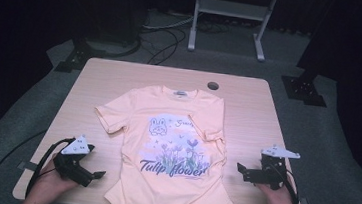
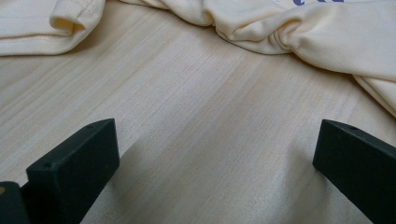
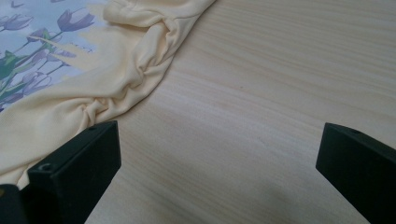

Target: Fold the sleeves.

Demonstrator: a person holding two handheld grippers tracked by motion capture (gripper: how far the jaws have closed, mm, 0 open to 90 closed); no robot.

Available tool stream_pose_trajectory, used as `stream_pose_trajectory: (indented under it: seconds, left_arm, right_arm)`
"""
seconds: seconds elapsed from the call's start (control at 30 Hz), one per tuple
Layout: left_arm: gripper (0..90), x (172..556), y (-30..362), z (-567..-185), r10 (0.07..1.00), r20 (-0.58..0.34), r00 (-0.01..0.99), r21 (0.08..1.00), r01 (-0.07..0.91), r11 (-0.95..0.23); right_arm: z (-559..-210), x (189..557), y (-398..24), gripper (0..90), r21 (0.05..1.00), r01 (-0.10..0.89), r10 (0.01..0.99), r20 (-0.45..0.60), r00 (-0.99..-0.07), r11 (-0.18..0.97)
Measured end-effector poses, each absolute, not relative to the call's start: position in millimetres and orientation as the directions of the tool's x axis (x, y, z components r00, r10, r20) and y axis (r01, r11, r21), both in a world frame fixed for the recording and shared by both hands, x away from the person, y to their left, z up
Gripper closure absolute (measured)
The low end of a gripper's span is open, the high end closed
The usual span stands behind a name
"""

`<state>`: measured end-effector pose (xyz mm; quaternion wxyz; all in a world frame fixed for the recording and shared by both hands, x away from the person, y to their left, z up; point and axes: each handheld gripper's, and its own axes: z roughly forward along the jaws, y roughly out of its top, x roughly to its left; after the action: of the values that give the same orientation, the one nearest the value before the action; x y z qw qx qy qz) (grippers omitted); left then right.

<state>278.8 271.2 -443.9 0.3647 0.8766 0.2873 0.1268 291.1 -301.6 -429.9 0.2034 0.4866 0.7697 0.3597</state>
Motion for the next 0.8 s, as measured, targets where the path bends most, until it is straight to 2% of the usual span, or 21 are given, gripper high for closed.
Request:
stream_pose_trajectory:
  seconds: [0.47, 0.8]
  left_arm:
    - [0.0, 278.8, 271.2, -443.9, 0.596, 0.013, 0.803, 0.712, 0.411, -0.569]
    - [0.0, 278.8, 271.2, -443.9, 0.596, 0.013, 0.803, 0.712, 0.411, -0.569]
  right_arm:
    - [-441.4, 266.2, -311.2, 0.0, 0.75, 0.598, 0.89, 0.026, -0.455, 0.284]
    - [-446.9, 262.9, -316.9, 0.0, 0.749, 0.599, 0.893, 0.025, -0.45, 0.282]
